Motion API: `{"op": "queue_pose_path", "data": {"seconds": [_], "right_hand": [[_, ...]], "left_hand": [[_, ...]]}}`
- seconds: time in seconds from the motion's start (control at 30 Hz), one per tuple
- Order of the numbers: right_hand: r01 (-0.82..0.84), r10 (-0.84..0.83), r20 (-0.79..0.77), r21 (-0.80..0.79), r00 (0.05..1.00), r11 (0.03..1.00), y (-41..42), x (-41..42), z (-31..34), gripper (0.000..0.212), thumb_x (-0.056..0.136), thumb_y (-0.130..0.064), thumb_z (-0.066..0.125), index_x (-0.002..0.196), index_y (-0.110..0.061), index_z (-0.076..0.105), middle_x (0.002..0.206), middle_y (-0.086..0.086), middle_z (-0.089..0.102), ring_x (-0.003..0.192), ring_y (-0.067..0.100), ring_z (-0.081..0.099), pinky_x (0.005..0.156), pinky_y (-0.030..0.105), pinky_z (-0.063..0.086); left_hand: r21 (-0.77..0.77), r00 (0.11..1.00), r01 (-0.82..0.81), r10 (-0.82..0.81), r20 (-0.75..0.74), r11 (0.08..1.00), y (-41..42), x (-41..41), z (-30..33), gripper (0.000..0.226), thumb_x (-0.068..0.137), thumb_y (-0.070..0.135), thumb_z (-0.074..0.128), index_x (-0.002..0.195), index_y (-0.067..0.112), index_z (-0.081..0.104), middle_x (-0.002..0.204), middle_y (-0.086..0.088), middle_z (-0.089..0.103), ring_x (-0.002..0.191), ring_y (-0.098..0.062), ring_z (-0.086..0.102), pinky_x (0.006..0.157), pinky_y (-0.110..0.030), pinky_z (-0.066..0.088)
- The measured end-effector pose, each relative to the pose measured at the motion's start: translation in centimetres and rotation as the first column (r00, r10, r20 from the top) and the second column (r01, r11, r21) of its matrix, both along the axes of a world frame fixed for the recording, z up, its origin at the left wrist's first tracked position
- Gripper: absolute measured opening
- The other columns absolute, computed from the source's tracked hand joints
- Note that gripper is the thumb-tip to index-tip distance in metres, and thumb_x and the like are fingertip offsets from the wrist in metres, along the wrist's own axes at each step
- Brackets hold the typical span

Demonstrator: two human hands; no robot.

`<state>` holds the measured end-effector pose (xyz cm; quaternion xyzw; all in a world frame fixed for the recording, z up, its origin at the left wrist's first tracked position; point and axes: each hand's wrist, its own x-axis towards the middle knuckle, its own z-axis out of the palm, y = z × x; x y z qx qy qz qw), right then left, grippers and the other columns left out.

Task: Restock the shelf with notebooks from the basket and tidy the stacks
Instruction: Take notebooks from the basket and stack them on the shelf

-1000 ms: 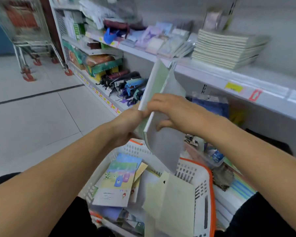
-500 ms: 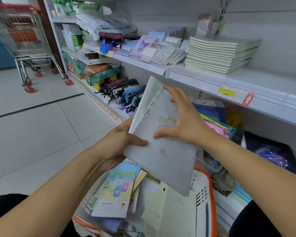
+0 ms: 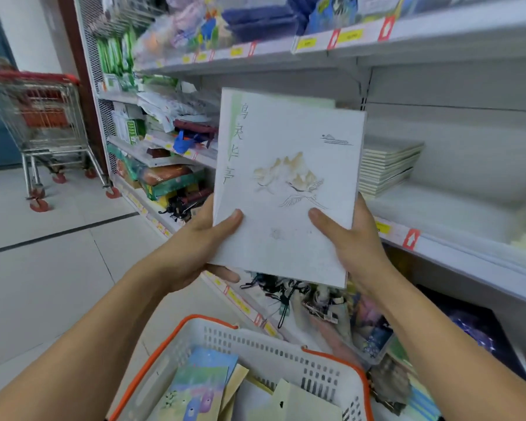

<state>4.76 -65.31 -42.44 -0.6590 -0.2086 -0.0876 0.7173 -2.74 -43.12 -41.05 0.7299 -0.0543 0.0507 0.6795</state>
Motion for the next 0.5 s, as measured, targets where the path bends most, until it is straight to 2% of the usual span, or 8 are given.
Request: {"op": "queue_pose_path", "data": {"seconds": [0.07, 0.17, 0.27, 0.33, 0.37, 0.43, 0.5], "right_hand": [[0.065, -0.067, 0.04, 0.047, 0.997, 0.997, -1.1, 0.5, 1.2, 0.039, 0.088, -0.023, 0.073, 0.121, -0.03, 0.055, 0.119, -0.011, 0.069, 0.111, 0.008, 0.065, 0.092, 0.032, 0.052], [0.136, -0.139, 0.023, 0.108, 0.99, 0.985, -2.3, 1.4, 2.7, 0.035, 0.091, -0.022, 0.069, 0.121, -0.03, 0.054, 0.118, -0.013, 0.069, 0.108, 0.005, 0.066, 0.091, 0.029, 0.053], [0.075, -0.049, -0.148, 0.175, 0.988, 0.982, -3.5, 2.7, 3.7, 0.043, 0.094, -0.009, 0.064, 0.13, -0.028, 0.05, 0.124, -0.004, 0.068, 0.111, 0.019, 0.067, 0.095, 0.049, 0.054], [-0.023, 0.075, -0.232, 0.218, 0.97, 0.976, -4.5, 3.1, 4.3, 0.047, 0.094, -0.004, 0.06, 0.133, -0.029, 0.048, 0.125, -0.002, 0.068, 0.109, 0.028, 0.068, 0.083, 0.061, 0.056], [-0.054, 0.115, -0.247, 0.241, 0.962, 0.969, -5.0, 3.3, 4.8, 0.045, 0.095, -0.005, 0.059, 0.131, -0.031, 0.05, 0.123, -0.002, 0.069, 0.104, 0.029, 0.07, 0.07, 0.06, 0.058], [-0.032, 0.112, -0.276, 0.279, 0.954, 0.96, -5.5, 4.1, 6.4, 0.038, 0.096, -0.005, 0.058, 0.124, -0.031, 0.055, 0.115, -0.001, 0.071, 0.091, 0.028, 0.073, 0.049, 0.045, 0.058], [0.052, 0.059, -0.328, 0.319, 0.943, 0.946, -5.9, 5.9, 8.5, 0.029, 0.096, -0.003, 0.057, 0.118, -0.021, 0.057, 0.108, 0.005, 0.071, 0.083, 0.027, 0.07, 0.041, 0.032, 0.054]], "left_hand": [[0.104, 1.0, 0.0, -0.003, 0.031, 0.995, -1.2, 1.4, 1.2, 0.028, 0.098, 0.039, 0.049, 0.12, 0.055, 0.046, 0.105, 0.014, 0.07, 0.085, -0.013, 0.071, 0.049, -0.035, 0.057], [0.13, 0.995, -0.035, 0.023, 0.094, 0.991, -3.0, 4.1, 3.1, 0.025, 0.099, 0.037, 0.049, 0.123, 0.045, 0.051, 0.097, 0.005, 0.071, 0.073, -0.015, 0.07, 0.047, -0.034, 0.056], [0.115, 0.987, -0.098, 0.081, 0.141, 0.989, -4.3, 7.1, 4.3, 0.027, 0.099, 0.036, 0.052, 0.125, 0.034, 0.055, 0.097, -0.002, 0.07, 0.068, -0.017, 0.067, 0.043, -0.031, 0.052], [0.063, 0.991, -0.083, 0.076, 0.11, 0.995, -5.2, 8.8, 4.8, 0.026, 0.098, 0.035, 0.053, 0.123, 0.029, 0.058, 0.096, -0.003, 0.07, 0.061, -0.015, 0.064, 0.04, -0.027, 0.048], [0.014, 0.994, -0.073, 0.071, 0.086, 0.997, -5.6, 9.9, 5.2, 0.026, 0.098, 0.034, 0.055, 0.121, 0.024, 0.06, 0.095, -0.005, 0.07, 0.053, -0.013, 0.06, 0.037, -0.024, 0.044], [-0.125, 0.996, -0.077, 0.082, 0.033, 0.989, -6.3, 12.5, 6.4, 0.025, 0.096, 0.029, 0.06, 0.114, 0.014, 0.064, 0.093, -0.009, 0.069, 0.043, -0.009, 0.053, 0.033, -0.018, 0.038], [-0.248, 0.995, -0.095, 0.093, -0.02, 0.964, -7.1, 15.5, 8.3, 0.015, 0.094, 0.021, 0.063, 0.104, 0.01, 0.065, 0.093, -0.008, 0.07, 0.05, -0.006, 0.06, 0.037, -0.015, 0.045]]}}
